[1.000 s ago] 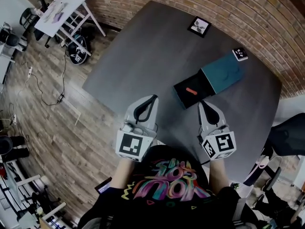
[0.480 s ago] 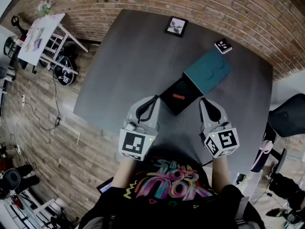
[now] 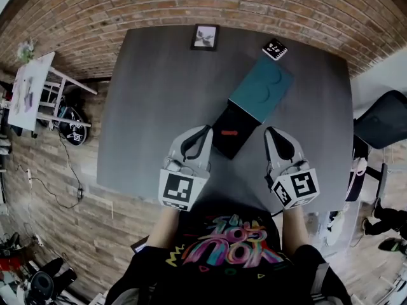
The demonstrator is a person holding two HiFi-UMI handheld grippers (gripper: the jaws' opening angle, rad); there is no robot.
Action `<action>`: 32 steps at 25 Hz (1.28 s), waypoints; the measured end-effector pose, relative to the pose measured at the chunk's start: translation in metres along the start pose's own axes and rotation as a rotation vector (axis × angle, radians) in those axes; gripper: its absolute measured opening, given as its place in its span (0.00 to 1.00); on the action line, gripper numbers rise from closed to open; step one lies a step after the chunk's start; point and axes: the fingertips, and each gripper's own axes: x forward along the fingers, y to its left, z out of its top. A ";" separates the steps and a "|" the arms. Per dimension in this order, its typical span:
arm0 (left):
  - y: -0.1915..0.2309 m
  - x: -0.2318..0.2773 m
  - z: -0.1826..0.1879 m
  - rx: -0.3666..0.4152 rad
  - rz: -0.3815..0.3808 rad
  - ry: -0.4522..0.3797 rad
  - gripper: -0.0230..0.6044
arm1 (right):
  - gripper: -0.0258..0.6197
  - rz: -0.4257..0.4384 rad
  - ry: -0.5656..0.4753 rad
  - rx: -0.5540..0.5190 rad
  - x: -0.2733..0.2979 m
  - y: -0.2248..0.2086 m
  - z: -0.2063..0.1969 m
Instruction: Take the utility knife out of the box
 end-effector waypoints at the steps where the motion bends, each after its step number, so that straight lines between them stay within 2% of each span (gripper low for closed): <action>1: 0.002 0.002 0.000 -0.002 -0.008 0.003 0.04 | 0.04 -0.011 -0.001 0.005 0.001 0.000 -0.001; 3: 0.003 0.005 -0.002 0.006 -0.031 0.007 0.04 | 0.04 -0.029 -0.001 0.011 0.001 0.000 -0.003; 6: 0.003 0.010 -0.009 0.062 -0.083 0.020 0.04 | 0.04 -0.052 0.003 0.018 -0.001 0.001 -0.007; 22: -0.015 0.031 -0.037 0.114 -0.248 0.126 0.08 | 0.04 -0.101 0.025 0.054 -0.010 -0.002 -0.023; 32: -0.032 0.049 -0.059 0.209 -0.353 0.232 0.20 | 0.04 -0.112 0.050 0.055 -0.018 -0.007 -0.038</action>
